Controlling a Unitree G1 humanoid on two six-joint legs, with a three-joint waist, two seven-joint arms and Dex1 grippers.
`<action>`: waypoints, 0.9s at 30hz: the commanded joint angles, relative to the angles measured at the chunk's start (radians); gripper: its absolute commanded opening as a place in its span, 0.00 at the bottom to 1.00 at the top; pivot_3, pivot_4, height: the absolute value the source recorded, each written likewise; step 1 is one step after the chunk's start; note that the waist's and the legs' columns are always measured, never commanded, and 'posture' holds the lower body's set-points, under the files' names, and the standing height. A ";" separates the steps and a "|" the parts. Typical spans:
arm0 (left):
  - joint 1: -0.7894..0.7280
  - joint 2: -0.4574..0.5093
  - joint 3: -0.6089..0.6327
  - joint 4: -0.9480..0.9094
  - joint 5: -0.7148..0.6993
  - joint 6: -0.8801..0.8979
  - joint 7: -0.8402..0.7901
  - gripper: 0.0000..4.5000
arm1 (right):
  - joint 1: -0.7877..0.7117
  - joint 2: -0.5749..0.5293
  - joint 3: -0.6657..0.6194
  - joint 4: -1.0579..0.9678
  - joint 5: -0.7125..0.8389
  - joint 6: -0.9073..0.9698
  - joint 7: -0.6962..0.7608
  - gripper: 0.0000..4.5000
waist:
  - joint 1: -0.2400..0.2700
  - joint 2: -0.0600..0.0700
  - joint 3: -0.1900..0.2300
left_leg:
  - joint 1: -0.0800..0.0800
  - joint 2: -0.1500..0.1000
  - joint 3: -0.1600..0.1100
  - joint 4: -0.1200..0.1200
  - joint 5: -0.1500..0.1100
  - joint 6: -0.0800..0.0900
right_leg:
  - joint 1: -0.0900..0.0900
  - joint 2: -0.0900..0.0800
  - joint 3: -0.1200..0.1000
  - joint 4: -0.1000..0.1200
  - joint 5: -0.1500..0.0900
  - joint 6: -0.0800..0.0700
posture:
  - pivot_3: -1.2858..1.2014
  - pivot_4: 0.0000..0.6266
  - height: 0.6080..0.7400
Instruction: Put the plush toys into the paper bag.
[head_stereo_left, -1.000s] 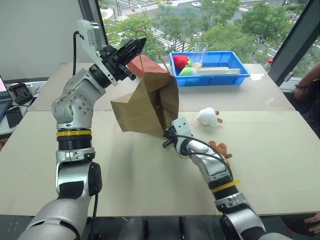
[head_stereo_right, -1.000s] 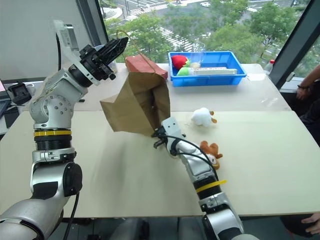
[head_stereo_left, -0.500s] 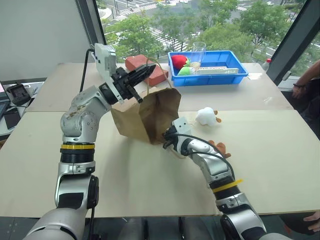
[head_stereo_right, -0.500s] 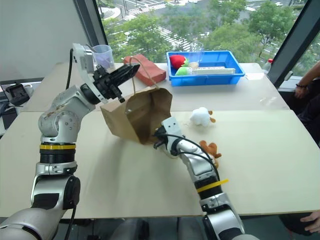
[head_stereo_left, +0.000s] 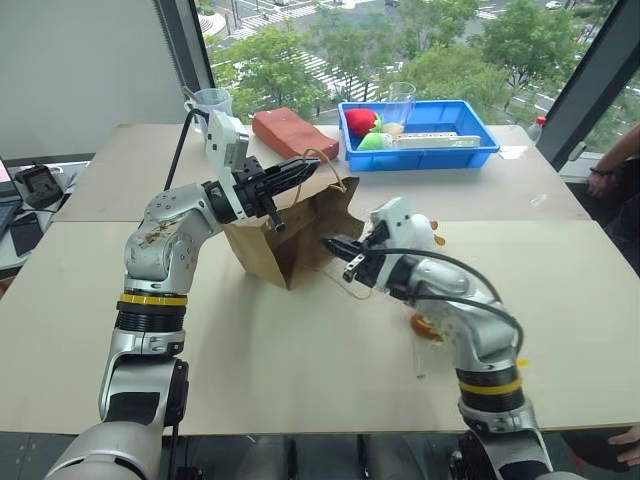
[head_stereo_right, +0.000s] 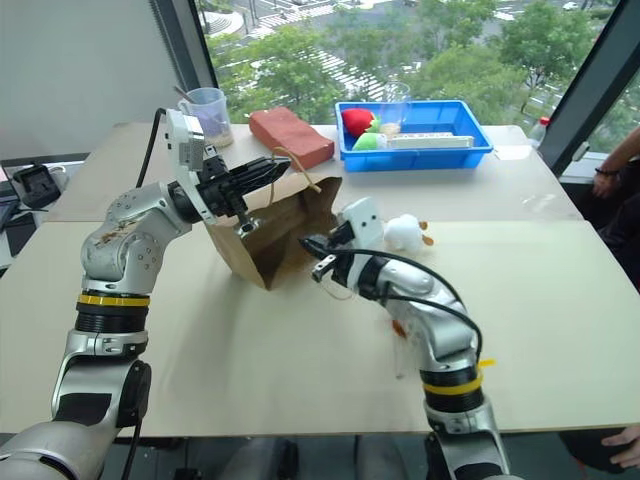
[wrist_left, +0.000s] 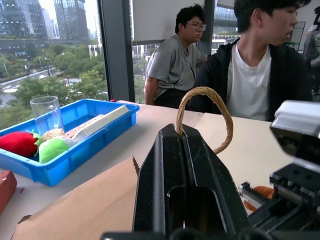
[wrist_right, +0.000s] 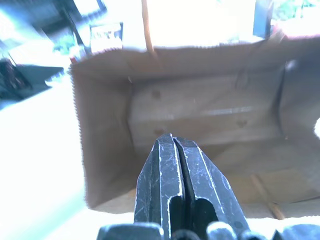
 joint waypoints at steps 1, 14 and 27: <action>-0.003 0.008 -0.002 -0.003 0.011 -0.031 -0.020 0.00 | 0.026 -0.063 -0.133 -0.143 0.078 0.081 -0.052 0.01 | 0.004 0.000 0.000 | 0.000 0.000 0.000 0.000 0.000 0.000 | 0.000 0.000 0.000 -0.001 0.000 0.000 | 0.52 0.24 1.00; -0.015 0.058 0.009 0.016 -0.016 0.002 -0.105 0.00 | 0.452 -0.474 -0.406 -0.233 0.064 0.048 0.065 0.96 | 0.019 -0.002 0.002 | -0.003 0.000 0.001 0.000 -0.001 0.002 | 0.002 0.001 0.000 -0.007 0.000 0.001 | 0.52 0.24 1.00; -0.010 0.059 0.008 -0.001 -0.014 0.013 -0.103 0.00 | 0.485 -0.446 -0.386 -0.111 0.139 0.160 0.030 0.96 | 0.021 -0.003 0.003 | -0.001 0.005 0.003 0.002 0.000 0.003 | 0.004 0.005 0.002 -0.006 0.002 0.000 | 0.52 0.24 1.00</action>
